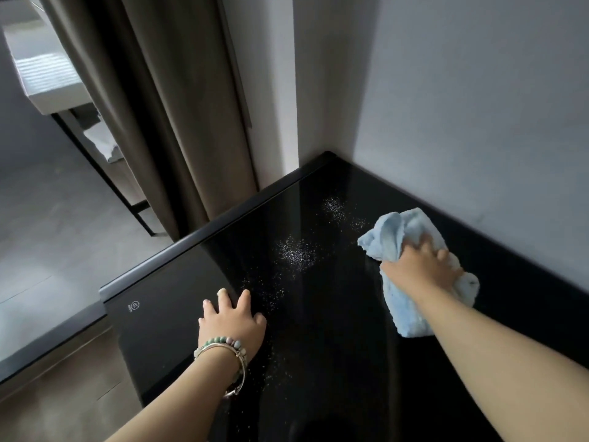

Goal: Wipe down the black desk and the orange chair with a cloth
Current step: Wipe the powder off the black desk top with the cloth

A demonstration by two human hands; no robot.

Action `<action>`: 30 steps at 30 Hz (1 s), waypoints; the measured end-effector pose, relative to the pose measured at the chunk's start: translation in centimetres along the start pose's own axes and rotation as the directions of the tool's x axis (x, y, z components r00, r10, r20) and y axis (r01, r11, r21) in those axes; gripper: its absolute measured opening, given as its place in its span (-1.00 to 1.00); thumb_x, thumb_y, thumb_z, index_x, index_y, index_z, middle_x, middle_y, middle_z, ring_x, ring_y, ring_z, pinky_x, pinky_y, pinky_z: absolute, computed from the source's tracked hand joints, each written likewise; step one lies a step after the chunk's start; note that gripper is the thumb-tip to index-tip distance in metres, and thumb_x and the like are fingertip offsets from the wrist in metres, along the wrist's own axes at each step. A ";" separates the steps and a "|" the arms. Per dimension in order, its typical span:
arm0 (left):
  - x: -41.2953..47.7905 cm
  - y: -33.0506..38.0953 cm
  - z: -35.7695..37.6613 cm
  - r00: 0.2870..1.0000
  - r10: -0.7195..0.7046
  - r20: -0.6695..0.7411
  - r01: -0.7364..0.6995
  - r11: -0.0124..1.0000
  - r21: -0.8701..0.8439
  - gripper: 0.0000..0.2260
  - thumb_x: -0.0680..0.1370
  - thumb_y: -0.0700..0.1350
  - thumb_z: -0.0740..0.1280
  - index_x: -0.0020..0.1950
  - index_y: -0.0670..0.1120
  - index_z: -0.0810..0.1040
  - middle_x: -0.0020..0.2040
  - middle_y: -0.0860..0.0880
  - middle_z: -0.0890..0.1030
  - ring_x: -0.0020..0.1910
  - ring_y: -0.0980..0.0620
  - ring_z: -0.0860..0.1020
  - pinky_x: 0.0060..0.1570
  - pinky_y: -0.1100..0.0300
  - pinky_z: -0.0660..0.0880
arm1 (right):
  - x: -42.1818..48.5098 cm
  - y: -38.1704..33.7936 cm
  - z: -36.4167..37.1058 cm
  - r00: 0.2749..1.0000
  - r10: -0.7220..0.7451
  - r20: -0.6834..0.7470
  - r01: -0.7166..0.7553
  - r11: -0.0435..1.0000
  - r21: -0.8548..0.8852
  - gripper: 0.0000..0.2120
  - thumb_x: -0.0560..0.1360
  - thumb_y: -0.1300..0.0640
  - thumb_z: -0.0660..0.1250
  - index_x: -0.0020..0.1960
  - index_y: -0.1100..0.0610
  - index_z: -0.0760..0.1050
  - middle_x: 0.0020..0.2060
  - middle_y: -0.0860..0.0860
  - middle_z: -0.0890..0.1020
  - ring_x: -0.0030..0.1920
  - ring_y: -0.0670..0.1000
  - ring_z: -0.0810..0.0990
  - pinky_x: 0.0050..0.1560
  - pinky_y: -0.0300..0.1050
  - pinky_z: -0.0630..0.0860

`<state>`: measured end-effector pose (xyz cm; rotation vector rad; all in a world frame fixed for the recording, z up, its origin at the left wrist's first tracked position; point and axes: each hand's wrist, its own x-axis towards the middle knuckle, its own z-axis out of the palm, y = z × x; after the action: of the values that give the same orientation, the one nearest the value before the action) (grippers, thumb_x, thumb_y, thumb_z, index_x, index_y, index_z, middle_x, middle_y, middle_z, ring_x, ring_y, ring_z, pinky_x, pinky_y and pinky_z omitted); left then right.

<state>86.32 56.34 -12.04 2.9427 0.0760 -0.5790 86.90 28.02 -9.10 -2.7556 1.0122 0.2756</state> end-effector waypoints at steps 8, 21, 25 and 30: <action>-0.1 0.4 -0.1 1.000 0.008 -0.015 -0.007 0.997 0.080 -0.54 0.56 0.12 0.00 0.46 0.07 0.09 0.46 -0.13 0.12 0.38 -0.25 0.14 0.32 -0.05 0.27 | -4.8 -1.6 3.1 0.746 -0.657 -0.107 0.665 0.744 0.061 -0.62 0.37 -0.09 0.28 0.18 -0.24 0.37 0.16 -0.25 0.49 0.12 0.02 0.40 0.08 0.01 0.27; 3.5 0.1 -2.0 0.978 -0.151 -0.143 0.142 0.987 -0.074 -0.55 0.55 0.17 -0.02 0.42 0.06 0.15 0.50 -0.08 0.14 0.47 -0.19 0.08 0.38 -0.23 0.02 | 1.3 -0.9 1.3 0.966 -0.221 -0.134 0.211 0.974 -0.082 -0.59 0.43 -0.10 0.19 0.26 -0.09 0.33 0.26 -0.02 0.43 0.25 0.14 0.33 0.17 0.10 0.27; 6.4 -0.4 -1.8 0.995 -0.064 -0.076 0.066 0.997 0.029 -0.44 0.54 0.29 -0.08 0.49 0.19 -0.14 0.53 0.08 -0.20 0.50 -0.07 -0.23 0.34 -0.34 -0.21 | 0.6 -2.2 1.8 0.821 -0.527 -0.221 0.528 0.847 -0.059 -0.60 0.38 -0.10 0.26 0.22 -0.16 0.36 0.24 -0.16 0.45 0.17 0.09 0.37 0.07 0.01 0.27; 9.1 -0.1 -1.1 0.996 -0.030 0.080 0.037 0.995 -0.090 -0.43 0.49 0.39 -0.07 0.46 0.31 -0.14 0.49 0.21 -0.29 0.47 -0.03 -0.34 0.31 -0.35 -0.25 | 8.9 0.5 -1.3 0.966 -0.021 -0.259 0.032 0.999 0.037 -0.49 0.46 -0.16 0.21 0.34 0.03 0.31 0.30 0.09 0.41 0.23 0.24 0.37 0.15 0.16 0.30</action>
<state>95.14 56.80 -14.48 2.8314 0.1397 -0.6768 93.38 21.89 -10.03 -2.8163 1.0240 -0.1122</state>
